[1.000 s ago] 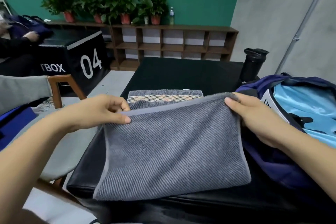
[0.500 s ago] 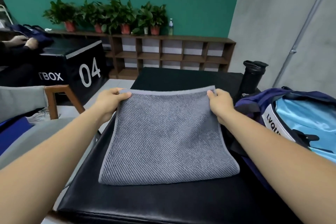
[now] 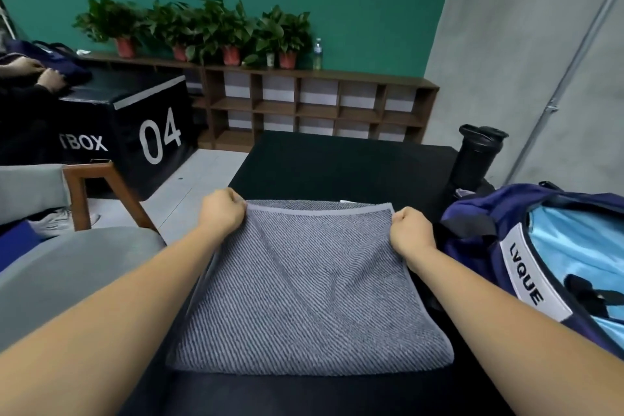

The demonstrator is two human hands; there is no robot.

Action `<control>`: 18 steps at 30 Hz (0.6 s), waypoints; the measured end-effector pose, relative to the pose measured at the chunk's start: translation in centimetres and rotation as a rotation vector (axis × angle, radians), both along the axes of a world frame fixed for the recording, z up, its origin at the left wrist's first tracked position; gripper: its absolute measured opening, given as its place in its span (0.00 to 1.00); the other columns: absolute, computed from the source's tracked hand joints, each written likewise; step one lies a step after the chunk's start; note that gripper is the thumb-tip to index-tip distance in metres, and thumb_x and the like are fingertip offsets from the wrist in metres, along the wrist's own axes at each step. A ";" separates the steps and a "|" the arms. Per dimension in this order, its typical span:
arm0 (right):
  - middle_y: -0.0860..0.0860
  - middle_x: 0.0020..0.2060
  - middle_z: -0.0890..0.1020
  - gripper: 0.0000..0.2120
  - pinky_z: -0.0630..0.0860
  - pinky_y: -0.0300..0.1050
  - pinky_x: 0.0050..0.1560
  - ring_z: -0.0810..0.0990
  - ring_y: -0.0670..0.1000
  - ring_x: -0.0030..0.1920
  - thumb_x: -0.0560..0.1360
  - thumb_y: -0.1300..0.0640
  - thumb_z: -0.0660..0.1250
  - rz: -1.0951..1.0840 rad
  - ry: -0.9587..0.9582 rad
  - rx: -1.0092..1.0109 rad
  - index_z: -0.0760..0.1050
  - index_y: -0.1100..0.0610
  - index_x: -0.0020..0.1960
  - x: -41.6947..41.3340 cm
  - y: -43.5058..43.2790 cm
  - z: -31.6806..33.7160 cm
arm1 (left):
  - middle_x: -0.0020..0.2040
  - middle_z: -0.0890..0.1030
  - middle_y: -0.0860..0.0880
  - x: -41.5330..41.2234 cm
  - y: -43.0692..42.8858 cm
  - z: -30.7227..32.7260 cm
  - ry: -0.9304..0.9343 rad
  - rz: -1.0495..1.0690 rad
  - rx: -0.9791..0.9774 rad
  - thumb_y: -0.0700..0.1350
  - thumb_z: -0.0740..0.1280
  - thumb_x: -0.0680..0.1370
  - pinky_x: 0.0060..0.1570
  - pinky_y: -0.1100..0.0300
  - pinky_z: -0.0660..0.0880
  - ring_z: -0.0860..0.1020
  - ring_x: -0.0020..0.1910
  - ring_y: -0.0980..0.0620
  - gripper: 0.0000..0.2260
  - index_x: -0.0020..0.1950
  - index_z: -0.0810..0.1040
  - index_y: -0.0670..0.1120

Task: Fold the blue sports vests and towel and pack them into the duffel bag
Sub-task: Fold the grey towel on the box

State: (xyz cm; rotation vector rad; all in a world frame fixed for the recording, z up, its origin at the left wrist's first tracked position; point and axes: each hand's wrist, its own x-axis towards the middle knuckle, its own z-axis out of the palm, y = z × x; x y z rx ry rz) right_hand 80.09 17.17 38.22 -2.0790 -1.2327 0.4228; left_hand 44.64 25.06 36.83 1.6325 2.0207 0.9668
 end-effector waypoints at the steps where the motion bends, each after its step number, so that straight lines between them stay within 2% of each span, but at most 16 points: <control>1: 0.53 0.52 0.82 0.12 0.76 0.50 0.51 0.79 0.58 0.52 0.79 0.64 0.57 -0.003 0.009 0.017 0.79 0.56 0.50 0.0 0.3 0.3 | 0.45 0.83 0.45 0.0 -0.1 -0.9 0.044 0.026 0.029 0.45 0.65 0.85 0.45 0.54 0.71 0.79 0.47 0.43 0.08 0.47 0.79 0.46; 4: 0.53 0.50 0.80 0.12 0.78 0.54 0.50 0.79 0.55 0.48 0.79 0.64 0.54 0.009 0.005 0.085 0.75 0.56 0.51 -0.7 1.6 1.7 | 0.38 0.80 0.48 0.2 -0.5 -2.7 0.100 0.064 0.177 0.46 0.64 0.85 0.40 0.53 0.69 0.77 0.41 0.44 0.08 0.47 0.76 0.47; 7: 0.55 0.51 0.79 0.10 0.77 0.53 0.48 0.79 0.58 0.48 0.81 0.64 0.54 0.016 -0.007 0.076 0.73 0.57 0.53 -1.4 2.8 2.2 | 0.40 0.81 0.47 0.1 -0.4 -3.1 0.053 0.061 0.218 0.46 0.63 0.86 0.41 0.53 0.71 0.78 0.42 0.44 0.07 0.49 0.76 0.48; 10: 0.58 0.52 0.80 0.07 0.74 0.52 0.48 0.79 0.62 0.51 0.81 0.63 0.54 0.020 -0.180 -0.036 0.70 0.57 0.54 -2.2 3.2 0.7 | 0.43 0.81 0.45 -0.2 0.3 -2.5 0.077 0.056 0.161 0.46 0.61 0.87 0.42 0.51 0.73 0.79 0.44 0.41 0.08 0.52 0.75 0.46; 13: 0.58 0.49 0.80 0.06 0.73 0.53 0.46 0.76 0.60 0.47 0.81 0.63 0.54 0.043 -0.374 -0.086 0.67 0.56 0.55 -2.6 3.2 -0.5 | 0.46 0.80 0.42 -0.5 1.7 -0.6 0.126 0.049 0.062 0.46 0.59 0.88 0.46 0.47 0.76 0.78 0.46 0.38 0.08 0.54 0.73 0.44; 18: 0.57 0.47 0.78 0.06 0.75 0.53 0.45 0.78 0.60 0.48 0.81 0.62 0.53 0.037 -0.362 -0.122 0.67 0.55 0.55 -2.2 3.9 -0.4 | 0.47 0.80 0.40 -0.8 3.0 0.1 0.205 0.040 0.005 0.47 0.58 0.89 0.46 0.46 0.76 0.78 0.47 0.38 0.09 0.55 0.72 0.43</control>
